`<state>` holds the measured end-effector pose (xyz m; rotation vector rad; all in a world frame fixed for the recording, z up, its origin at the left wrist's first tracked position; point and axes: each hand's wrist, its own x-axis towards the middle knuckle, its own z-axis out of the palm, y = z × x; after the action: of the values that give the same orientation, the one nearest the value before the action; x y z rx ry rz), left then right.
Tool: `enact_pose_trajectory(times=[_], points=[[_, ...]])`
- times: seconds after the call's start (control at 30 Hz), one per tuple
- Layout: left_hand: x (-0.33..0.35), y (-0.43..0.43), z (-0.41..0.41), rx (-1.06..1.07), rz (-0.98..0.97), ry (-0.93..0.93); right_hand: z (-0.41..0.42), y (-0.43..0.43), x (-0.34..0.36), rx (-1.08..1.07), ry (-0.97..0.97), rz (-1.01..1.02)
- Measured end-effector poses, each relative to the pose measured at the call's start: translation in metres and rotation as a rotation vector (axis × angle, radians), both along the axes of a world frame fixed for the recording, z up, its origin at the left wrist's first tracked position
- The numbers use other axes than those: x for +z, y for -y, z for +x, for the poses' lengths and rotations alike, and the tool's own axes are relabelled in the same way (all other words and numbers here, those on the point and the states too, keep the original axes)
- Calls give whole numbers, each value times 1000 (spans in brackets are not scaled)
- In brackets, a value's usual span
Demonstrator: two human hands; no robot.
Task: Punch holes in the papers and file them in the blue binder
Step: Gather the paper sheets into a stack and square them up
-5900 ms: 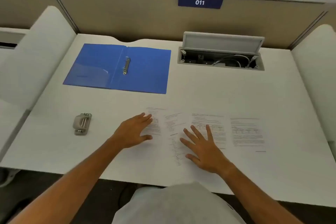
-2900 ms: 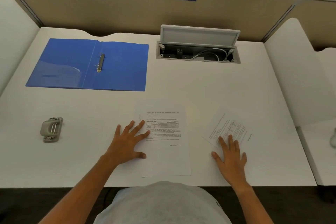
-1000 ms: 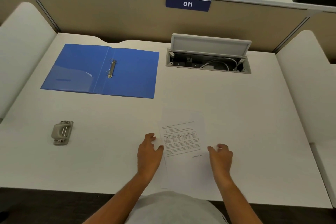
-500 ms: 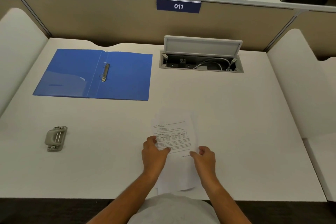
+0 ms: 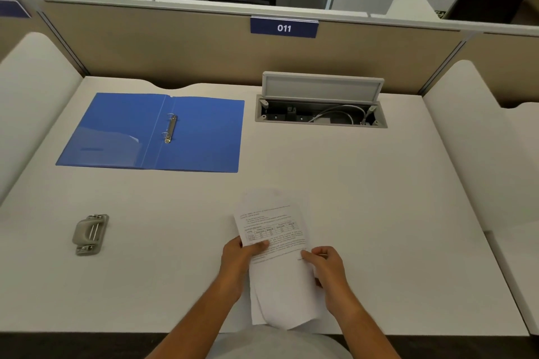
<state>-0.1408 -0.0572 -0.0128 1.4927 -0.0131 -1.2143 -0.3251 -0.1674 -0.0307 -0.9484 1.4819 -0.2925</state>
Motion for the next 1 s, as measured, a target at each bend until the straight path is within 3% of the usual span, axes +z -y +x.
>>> enact_pose_trajectory(times=[0.17, 0.3, 0.5, 0.57, 0.77, 0.87, 1.0], points=[[10, -2, 3, -89, -66, 66, -5, 3, 9, 51, 35, 24], [35, 4, 8, -214, -107, 254, -11, 10, 26, 132, 96, 15], [104, 1, 24, -442, -228, 456, -26, 21, 76, 249, 545, -88], [122, -4, 29, -450, -252, 513, -26, 24, 95, 270, 611, -157], [133, -10, 37, -356, -279, 612, -8, 30, 137, 136, 534, -410], [132, -8, 36, -298, -239, 664, -2, 29, 150, 141, 485, -454], [127, -9, 31, -380, -172, 652, 4, 21, 149, 156, 451, -457]])
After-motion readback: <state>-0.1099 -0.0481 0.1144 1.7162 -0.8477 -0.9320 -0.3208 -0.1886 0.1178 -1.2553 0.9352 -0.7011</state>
